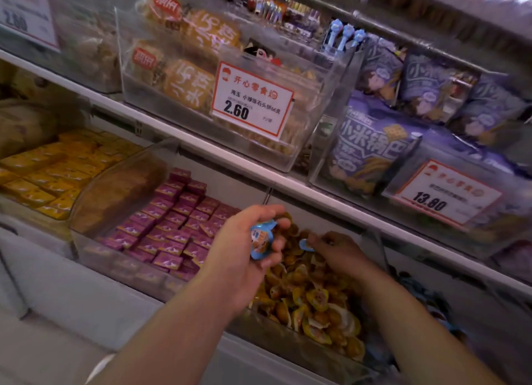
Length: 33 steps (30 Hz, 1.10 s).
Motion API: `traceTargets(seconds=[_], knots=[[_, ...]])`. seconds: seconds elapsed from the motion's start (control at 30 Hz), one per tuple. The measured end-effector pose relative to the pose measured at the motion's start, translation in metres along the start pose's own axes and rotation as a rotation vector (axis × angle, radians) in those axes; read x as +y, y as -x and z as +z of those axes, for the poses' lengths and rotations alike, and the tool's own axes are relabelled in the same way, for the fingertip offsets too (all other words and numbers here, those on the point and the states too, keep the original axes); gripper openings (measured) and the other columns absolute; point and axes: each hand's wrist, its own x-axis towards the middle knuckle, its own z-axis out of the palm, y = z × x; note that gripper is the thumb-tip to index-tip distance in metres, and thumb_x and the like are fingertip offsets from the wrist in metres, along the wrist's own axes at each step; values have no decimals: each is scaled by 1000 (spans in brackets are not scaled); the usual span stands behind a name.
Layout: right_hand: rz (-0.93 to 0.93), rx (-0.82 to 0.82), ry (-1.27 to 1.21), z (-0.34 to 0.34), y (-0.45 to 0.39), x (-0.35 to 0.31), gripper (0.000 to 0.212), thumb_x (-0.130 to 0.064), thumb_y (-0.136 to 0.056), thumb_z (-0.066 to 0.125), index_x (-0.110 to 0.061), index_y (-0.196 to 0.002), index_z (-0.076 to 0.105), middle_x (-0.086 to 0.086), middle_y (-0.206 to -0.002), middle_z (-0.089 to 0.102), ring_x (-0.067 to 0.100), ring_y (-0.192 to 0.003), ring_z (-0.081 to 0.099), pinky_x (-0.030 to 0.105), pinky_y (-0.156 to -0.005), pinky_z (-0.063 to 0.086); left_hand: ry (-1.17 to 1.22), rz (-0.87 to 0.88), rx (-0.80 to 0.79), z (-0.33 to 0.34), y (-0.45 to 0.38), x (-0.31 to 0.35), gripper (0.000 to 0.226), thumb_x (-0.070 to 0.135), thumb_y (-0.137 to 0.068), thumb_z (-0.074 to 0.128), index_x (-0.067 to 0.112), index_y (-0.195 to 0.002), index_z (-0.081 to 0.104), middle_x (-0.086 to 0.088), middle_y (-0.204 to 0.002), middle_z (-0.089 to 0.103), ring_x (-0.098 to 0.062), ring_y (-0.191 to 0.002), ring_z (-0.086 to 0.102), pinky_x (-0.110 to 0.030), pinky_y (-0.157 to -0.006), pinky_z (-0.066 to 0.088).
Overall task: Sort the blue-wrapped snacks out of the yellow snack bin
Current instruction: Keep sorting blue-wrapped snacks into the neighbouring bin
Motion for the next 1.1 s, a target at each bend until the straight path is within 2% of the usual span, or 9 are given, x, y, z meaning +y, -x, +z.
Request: traceTargets(seconds=[0.17, 0.27, 0.4, 0.5, 0.6, 0.7, 0.83, 1.0, 1.1], knots=[[-17, 15, -156, -13, 31, 15, 17, -26, -100, 56, -12, -104, 65, 14, -106, 70, 34, -90, 68, 35, -70, 50, -239, -67, 127, 9, -18, -45, 19, 2, -94, 49, 5, -99, 67, -12, -85, 63, -14, -47, 44, -19, -36, 23], [-174, 86, -30, -17, 50, 20, 12, -12, -99, 54, -7, -98, 65, 13, -99, 69, 29, -96, 64, 32, -84, 47, -366, -46, 149, 9, -34, -70, 19, 3, -93, 51, 9, -96, 69, -14, -87, 62, -16, -49, 46, -19, -39, 25], [-231, 161, -210, -16, 74, 3, 23, -7, -95, 58, -26, -83, 63, 2, -87, 70, 15, -82, 64, 21, -75, 48, -540, -76, 32, 14, -42, -98, 25, 39, -93, 63, 17, -102, 69, -7, -81, 66, -16, -56, 58, -22, -42, 41], [-210, 185, -335, -19, 94, -6, 29, 0, -96, 52, -23, -88, 68, -1, -90, 72, 0, -76, 65, 9, -71, 48, -457, -61, -95, 23, -37, -107, 29, 43, -93, 65, 15, -100, 70, -1, -71, 66, -10, -50, 58, -18, -38, 37], [-29, 217, -754, -24, 115, -3, 24, -14, -104, 47, -18, -99, 70, 6, -88, 77, 10, -62, 70, 22, -56, 55, -388, 15, -26, 27, -35, -106, 29, 42, -95, 62, 15, -85, 70, -8, -69, 61, -17, -49, 52, -23, -42, 38], [258, 48, -1285, -20, 135, 0, 37, -28, -105, 42, -4, -116, 68, 17, -97, 75, 32, -71, 69, 41, -71, 55, -548, 325, 37, 28, -29, -104, 39, 58, -91, 57, 22, -80, 65, -1, -69, 60, -19, -62, 57, -39, -59, 48], [372, -205, -1695, -13, 154, -12, 58, -56, -92, 51, -9, -120, 72, 14, -122, 69, 31, -110, 67, 41, -102, 47, -1284, 822, -151, 31, -7, -116, 40, 60, -96, 36, 43, -130, 50, 18, -116, 63, -4, -105, 59, -27, -91, 44], [326, -103, -1605, -21, 161, -8, 35, -35, -94, 57, -11, -109, 77, 14, -112, 74, 27, -107, 70, 40, -105, 48, -1585, 755, -277, 33, 3, -120, 71, 57, -93, 16, 39, -152, -20, 11, -155, 37, -8, -145, 26, -34, -121, 10], [254, -15, -1486, -27, 167, 1, 23, -19, -94, 58, -10, -106, 76, 15, -107, 74, 26, -99, 72, 41, -96, 54, -1540, 782, -421, 32, 11, -117, 73, 62, -95, 18, 34, -155, -13, 12, -164, 13, -5, -151, 1, -37, -123, 10]])
